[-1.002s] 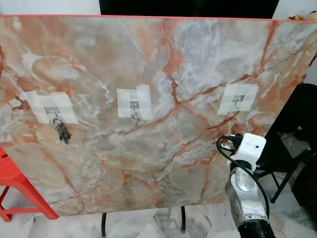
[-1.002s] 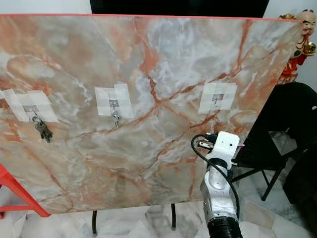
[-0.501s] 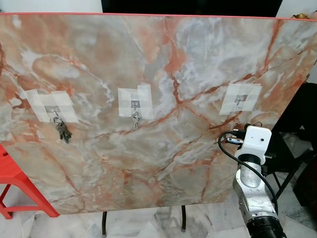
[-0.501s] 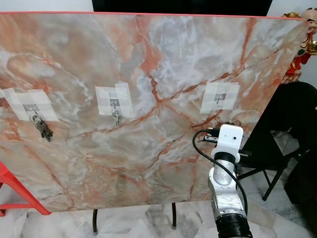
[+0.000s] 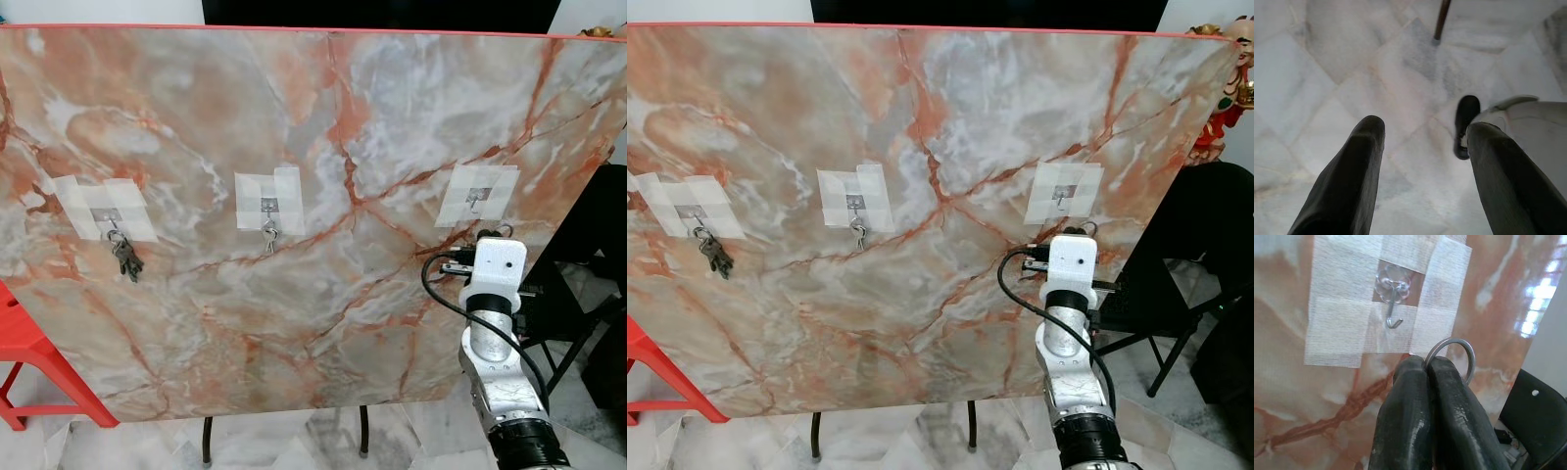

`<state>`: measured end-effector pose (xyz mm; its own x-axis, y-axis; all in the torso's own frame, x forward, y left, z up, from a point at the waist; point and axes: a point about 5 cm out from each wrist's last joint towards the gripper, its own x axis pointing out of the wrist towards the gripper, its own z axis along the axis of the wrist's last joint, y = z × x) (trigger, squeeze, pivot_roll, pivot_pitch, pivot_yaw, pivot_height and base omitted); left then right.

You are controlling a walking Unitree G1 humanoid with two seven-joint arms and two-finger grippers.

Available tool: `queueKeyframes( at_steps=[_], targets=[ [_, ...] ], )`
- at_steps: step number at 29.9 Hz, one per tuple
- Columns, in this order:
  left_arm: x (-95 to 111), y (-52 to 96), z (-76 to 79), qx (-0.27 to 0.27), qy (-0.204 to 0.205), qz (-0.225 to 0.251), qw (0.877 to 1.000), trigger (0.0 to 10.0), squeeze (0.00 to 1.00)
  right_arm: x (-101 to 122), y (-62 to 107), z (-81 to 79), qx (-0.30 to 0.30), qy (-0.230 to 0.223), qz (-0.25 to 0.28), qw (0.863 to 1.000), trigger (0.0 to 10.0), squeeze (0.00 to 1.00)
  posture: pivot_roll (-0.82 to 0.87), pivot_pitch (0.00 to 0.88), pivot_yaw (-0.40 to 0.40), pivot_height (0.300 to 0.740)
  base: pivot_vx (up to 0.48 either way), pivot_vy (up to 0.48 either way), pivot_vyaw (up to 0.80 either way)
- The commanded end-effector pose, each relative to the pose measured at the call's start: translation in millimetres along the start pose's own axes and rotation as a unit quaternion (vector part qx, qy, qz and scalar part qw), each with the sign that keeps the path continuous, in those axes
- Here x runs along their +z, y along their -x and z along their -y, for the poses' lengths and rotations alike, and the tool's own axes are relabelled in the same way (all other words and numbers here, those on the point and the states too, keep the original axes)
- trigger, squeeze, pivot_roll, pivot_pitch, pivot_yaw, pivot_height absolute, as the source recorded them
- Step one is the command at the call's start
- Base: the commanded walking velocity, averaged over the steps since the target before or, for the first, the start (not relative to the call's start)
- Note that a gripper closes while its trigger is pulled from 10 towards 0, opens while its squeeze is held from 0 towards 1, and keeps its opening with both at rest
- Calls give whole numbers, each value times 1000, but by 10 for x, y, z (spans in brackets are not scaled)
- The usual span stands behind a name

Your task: Hang keys on a hook

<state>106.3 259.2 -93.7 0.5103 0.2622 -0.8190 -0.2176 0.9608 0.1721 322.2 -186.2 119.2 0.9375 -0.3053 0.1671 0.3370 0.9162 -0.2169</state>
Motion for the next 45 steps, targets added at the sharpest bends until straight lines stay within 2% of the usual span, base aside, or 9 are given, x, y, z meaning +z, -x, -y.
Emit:
queueKeyframes(
  at_steps=[1, 10, 21, 31, 37, 45],
  targets=[
    [-7, -5, 53, -2, -4, -6, 1000, 10000, 0, 138, -58, 0, 2, -8, 29, 1000, 10000, 0, 102, 0, -68, 729, 0, 0, 0],
    [52, -25, 74, -2, -5, -1, 1000, 10000, 0, 178, -131, -75, 25, -4, 31, 999, 10000, 0, 106, 0, -69, 729, 0, 0, 0],
    [21, -8, -34, 4, -3, -3, 1000, 10000, 0, 181, -160, -166, 50, -6, 24, 998, 10000, 0, 105, 0, -68, 729, 0, 0, 0],
    [3, 1, -52, 6, -1, -2, 1000, 10000, 0, 185, -200, -203, 62, -4, 16, 998, 10000, 0, 110, 0, -72, 729, 0, 0, 0],
    [61, -28, 151, -5, -3, 4, 1000, 10000, 0, 182, -217, -202, 66, -3, 14, 998, 10000, 0, 112, 0, -73, 729, 0, 0, 0],
    [97, -38, 181, -7, -3, 7, 1000, 10000, 0, 144, -208, -196, 65, 0, 5, 998, 10000, 0, 111, 0, -73, 729, 0, 0, 0]
  ],
)
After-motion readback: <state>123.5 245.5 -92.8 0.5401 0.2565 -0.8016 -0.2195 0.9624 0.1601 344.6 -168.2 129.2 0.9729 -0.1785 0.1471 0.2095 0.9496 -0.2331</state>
